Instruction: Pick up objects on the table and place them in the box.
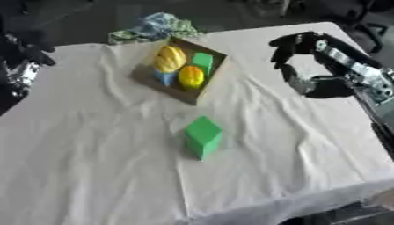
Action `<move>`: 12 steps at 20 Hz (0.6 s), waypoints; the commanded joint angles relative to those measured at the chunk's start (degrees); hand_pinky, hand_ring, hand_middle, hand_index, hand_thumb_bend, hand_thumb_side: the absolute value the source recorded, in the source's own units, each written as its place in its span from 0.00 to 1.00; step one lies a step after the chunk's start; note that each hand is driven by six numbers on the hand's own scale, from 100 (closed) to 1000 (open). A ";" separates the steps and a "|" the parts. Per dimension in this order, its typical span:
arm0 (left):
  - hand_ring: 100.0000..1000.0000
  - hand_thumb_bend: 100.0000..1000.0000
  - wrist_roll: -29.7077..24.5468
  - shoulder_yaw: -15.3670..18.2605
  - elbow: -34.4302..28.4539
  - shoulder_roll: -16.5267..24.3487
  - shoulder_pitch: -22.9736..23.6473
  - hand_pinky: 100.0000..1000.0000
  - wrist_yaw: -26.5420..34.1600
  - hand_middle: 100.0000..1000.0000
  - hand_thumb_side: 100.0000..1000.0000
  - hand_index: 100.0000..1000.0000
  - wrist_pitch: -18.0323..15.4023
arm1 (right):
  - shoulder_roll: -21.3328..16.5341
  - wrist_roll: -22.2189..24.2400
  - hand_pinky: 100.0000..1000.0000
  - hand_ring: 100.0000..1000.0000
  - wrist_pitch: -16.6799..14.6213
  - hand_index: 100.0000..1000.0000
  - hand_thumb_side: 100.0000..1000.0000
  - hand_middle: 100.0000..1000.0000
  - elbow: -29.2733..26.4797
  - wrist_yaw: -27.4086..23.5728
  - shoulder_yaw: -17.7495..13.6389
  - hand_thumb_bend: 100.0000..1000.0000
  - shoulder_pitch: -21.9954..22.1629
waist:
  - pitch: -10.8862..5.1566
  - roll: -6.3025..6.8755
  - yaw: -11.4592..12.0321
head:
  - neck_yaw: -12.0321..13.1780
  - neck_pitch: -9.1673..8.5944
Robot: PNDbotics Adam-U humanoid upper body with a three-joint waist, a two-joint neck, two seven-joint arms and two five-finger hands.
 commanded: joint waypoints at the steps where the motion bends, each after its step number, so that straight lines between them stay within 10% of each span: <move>1: 0.53 0.00 -1.11 1.29 -2.29 -1.59 2.05 0.66 0.54 0.57 0.77 0.81 1.25 | -2.65 5.71 0.69 0.74 -4.65 0.95 0.14 0.74 1.97 3.81 2.70 0.00 -1.99 | -0.23 -1.16 0.56 | -1.28 -0.20; 7: 0.53 0.00 -2.57 1.46 -1.45 -3.38 6.39 0.65 -0.66 0.56 0.84 0.81 2.28 | -2.51 14.11 0.82 0.93 -12.99 1.00 0.37 0.90 0.98 15.40 6.06 0.00 -4.06 | -0.71 -1.90 1.79 | -3.54 -0.20; 12: 0.52 0.00 -3.77 1.09 -1.02 -4.32 6.61 0.65 -1.08 0.56 0.86 0.81 2.48 | 0.45 14.01 0.86 0.96 -17.54 1.00 0.30 0.94 0.23 24.91 7.88 0.00 -6.28 | -1.03 -2.04 2.13 | -4.91 -0.20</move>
